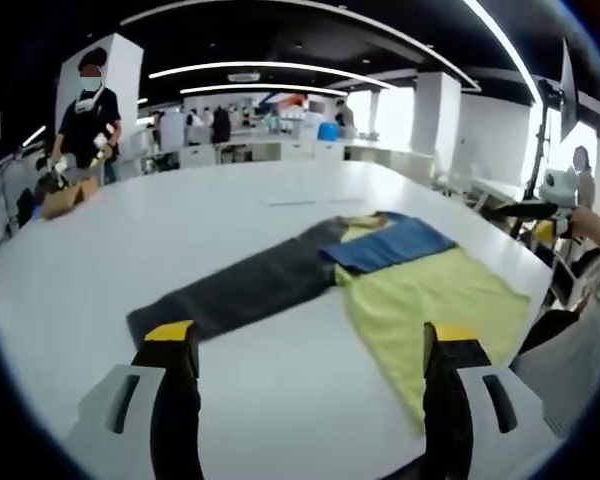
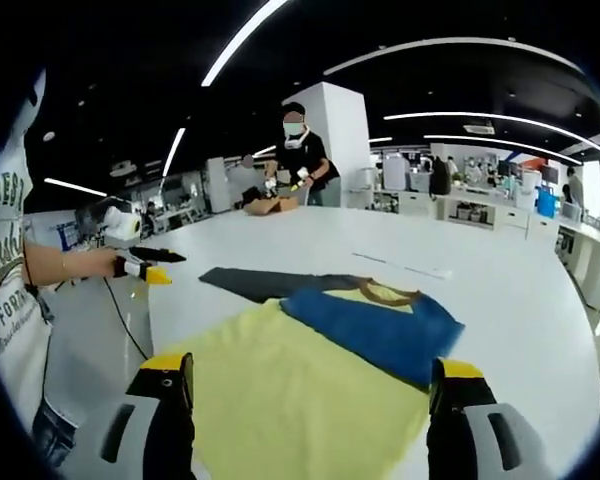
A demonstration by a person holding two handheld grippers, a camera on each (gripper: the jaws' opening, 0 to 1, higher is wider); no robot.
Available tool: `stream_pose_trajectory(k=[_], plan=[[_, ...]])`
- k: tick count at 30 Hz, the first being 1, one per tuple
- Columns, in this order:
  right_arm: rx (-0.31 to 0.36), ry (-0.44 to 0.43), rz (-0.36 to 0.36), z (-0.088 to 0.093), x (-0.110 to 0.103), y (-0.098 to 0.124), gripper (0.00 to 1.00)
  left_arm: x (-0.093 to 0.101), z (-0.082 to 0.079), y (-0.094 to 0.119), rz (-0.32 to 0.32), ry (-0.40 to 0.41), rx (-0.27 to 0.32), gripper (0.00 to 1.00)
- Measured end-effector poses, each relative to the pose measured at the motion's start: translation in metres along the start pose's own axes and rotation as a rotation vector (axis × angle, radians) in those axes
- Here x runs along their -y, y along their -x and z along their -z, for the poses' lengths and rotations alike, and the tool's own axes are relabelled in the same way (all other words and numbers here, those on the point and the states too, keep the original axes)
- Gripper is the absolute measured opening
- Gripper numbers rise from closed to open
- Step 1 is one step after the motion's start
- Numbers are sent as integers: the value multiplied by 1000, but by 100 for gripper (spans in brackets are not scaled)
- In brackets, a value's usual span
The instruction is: Fold the garment on the visible template until the final outline fits inside the template.
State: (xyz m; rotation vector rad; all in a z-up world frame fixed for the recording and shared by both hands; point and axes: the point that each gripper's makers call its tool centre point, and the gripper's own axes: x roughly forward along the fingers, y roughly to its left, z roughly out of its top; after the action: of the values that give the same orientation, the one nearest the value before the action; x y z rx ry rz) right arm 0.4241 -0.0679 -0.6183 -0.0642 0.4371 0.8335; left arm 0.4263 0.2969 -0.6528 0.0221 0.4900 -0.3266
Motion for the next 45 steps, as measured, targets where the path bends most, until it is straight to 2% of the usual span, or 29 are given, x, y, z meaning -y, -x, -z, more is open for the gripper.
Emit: stream_pose_trajectory(k=[4, 11, 13, 17, 24, 26, 27, 32, 39, 45], plan=[[-21, 15, 9, 6, 0, 6, 97, -17, 1, -5, -42, 3, -6, 86], [-5, 6, 27, 11, 2, 8, 96, -52, 1, -13, -134, 19, -2, 81], [-10, 8, 41, 14, 4, 7, 97, -66, 3, -13, -190, 39, 0, 80], [-6, 4, 57, 18, 8, 3, 97, -86, 4, -14, -248, 76, 19, 78], [-3, 14, 56, 19, 7, 0, 95, -117, 13, -18, -319, 123, 13, 67], [1, 18, 59, 18, 8, 0, 95, -128, 17, -18, -355, 109, -3, 62], [2, 19, 60, 18, 9, 0, 95, -131, 19, -19, -364, 96, -10, 60], [13, 22, 70, 17, 14, -1, 94, -143, 23, -27, -388, 129, -21, 50], [-6, 34, 71, 23, 18, -5, 93, -152, 32, -38, -413, 111, -42, 38], [-10, 33, 77, 25, 20, -5, 92, -158, 45, -39, -445, 128, -75, 35]])
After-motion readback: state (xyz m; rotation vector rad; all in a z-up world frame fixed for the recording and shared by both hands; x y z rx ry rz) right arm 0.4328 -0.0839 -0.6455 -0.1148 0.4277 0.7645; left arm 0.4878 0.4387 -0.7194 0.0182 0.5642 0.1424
